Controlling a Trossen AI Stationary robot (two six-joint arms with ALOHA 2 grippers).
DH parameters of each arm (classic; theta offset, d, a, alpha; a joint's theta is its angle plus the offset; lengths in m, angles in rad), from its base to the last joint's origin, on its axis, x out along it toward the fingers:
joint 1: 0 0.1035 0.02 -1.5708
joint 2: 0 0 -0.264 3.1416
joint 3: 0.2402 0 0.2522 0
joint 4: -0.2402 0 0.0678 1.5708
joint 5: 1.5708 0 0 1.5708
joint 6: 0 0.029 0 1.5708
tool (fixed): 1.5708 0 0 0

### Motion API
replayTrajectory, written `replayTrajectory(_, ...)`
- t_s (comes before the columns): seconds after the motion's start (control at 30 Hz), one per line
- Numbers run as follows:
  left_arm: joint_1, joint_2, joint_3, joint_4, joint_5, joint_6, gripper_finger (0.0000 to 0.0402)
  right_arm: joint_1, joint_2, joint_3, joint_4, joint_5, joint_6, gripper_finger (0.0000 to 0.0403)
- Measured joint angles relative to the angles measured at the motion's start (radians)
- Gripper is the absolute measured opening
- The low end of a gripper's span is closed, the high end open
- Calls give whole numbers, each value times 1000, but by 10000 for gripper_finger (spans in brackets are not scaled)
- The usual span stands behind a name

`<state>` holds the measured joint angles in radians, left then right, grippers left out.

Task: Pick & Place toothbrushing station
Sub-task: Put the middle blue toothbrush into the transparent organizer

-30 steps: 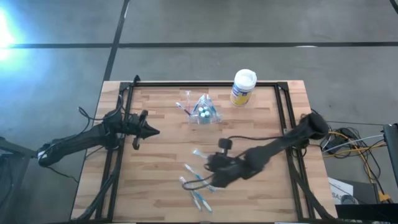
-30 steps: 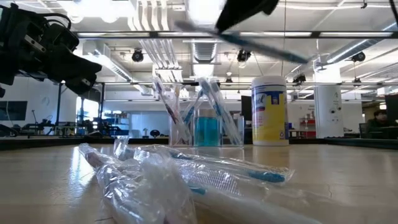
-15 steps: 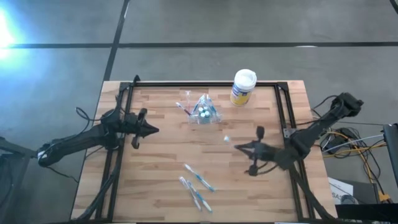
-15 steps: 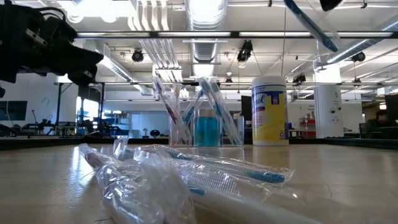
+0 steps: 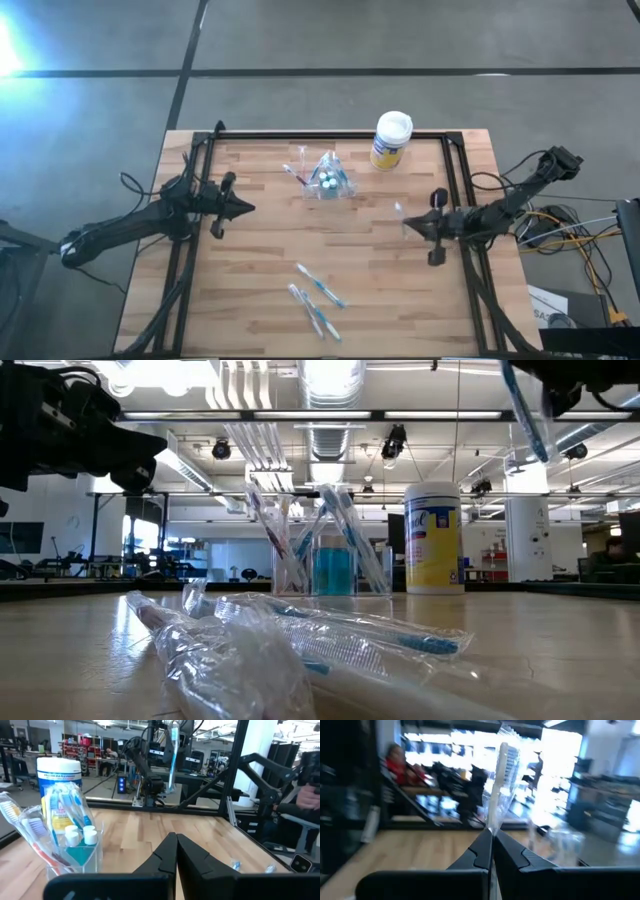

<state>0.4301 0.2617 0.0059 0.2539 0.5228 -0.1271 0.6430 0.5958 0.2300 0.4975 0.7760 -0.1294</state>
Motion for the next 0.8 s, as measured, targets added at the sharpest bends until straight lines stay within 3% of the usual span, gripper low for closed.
replayTrajectory(0.07, 0, 1, 0, 0, 0, -5, 10, 0, -51, -50, 37, -42, -6, 8)
replayTrajectory(0.5, 0, 1, 0, -1, 0, 26, 10, -80, -327, -211, 38, -35, -40, 8)
replayTrajectory(0.67, 0, 1, 0, -1, 0, 44, 10, -132, -350, -213, 64, -37, -53, 8)
replayTrajectory(0.8, 0, 1, 0, -3, 0, 80, 10, -220, -291, -194, 136, -85, -48, 8)
